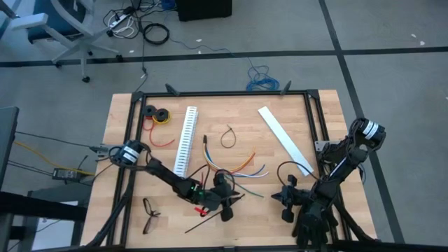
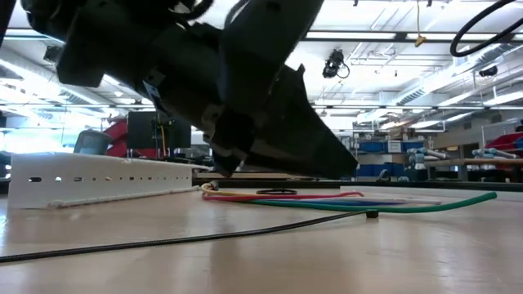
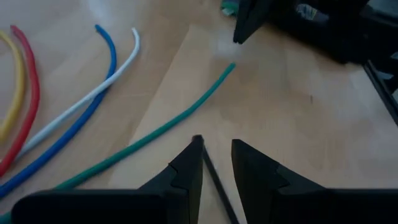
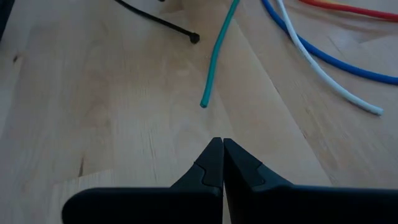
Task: Ziptie cables
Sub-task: Insert the black zip tie into the lock head
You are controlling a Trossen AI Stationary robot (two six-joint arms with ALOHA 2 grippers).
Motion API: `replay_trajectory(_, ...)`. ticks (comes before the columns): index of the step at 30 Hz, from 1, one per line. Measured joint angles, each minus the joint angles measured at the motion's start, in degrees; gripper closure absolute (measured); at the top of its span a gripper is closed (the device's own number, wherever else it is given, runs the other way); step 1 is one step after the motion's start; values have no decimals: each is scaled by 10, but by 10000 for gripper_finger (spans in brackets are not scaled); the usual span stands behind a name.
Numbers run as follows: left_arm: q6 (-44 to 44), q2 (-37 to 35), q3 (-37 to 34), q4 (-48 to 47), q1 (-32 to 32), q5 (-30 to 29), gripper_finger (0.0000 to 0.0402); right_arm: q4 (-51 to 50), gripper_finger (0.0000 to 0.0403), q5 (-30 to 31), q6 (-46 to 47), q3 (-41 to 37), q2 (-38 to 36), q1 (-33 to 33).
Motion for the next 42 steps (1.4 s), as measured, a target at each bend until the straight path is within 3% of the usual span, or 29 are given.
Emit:
replay_trajectory(10, 13, 16, 0, 4, -1, 17, 307, 0, 403, 1, -3, 0, 0, 0)
replay_trajectory(15, 57, 53, 36, -2, -2, 17, 307, 0, 403, 2, -3, 0, 0, 0)
replay_trajectory(23, 80, 89, 115, -110, 2, -62, 307, 7, 403, 1, -3, 0, 0, 0)
replay_trajectory(37, 137, 80, 156, -111, -2, -82, 307, 7, 403, -3, -6, 0, -1, 0)
replay_trajectory(42, 120, 80, 158, -140, -2, -87, 307, 7, 403, -3, -6, 0, -1, 0)
